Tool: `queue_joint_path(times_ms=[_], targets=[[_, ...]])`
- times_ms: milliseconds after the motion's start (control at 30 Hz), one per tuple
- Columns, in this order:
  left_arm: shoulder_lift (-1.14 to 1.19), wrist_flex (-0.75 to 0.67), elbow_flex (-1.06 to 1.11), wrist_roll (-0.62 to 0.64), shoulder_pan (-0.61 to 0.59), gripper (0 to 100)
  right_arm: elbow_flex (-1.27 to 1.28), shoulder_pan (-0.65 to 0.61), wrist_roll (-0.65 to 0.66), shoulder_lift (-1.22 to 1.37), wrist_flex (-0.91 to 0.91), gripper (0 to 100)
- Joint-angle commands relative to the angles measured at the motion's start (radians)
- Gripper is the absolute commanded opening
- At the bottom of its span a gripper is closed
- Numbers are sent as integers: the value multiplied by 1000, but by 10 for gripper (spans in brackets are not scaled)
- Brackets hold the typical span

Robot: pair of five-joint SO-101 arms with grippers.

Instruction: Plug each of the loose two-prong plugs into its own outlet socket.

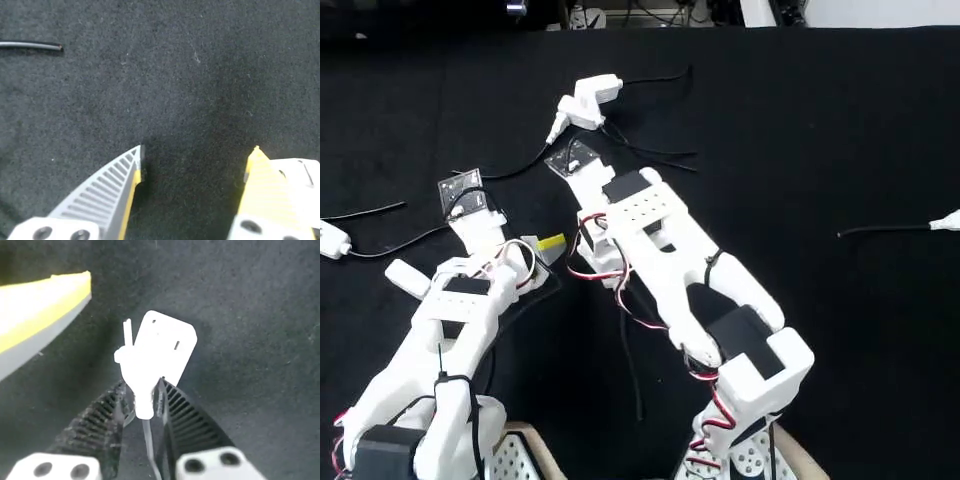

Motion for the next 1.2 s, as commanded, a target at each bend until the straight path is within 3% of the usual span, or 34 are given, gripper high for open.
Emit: queue_joint_path(times_ms=[0, 267, 467, 900, 1167], targets=[[-12, 6, -47, 5, 13, 329, -16, 5, 12, -13, 2, 12], [-15, -117, -31, 101, 67, 329, -119, -57, 3, -119, 183, 12], [-15, -196, 12, 107, 91, 331, -130, -60, 2, -166, 216, 12], [-15, -195, 22, 106, 119, 332, -179, -77, 2, -193, 213, 12], [-15, -195, 22, 106, 119, 332, -369, -75, 2, -185, 345, 12]])
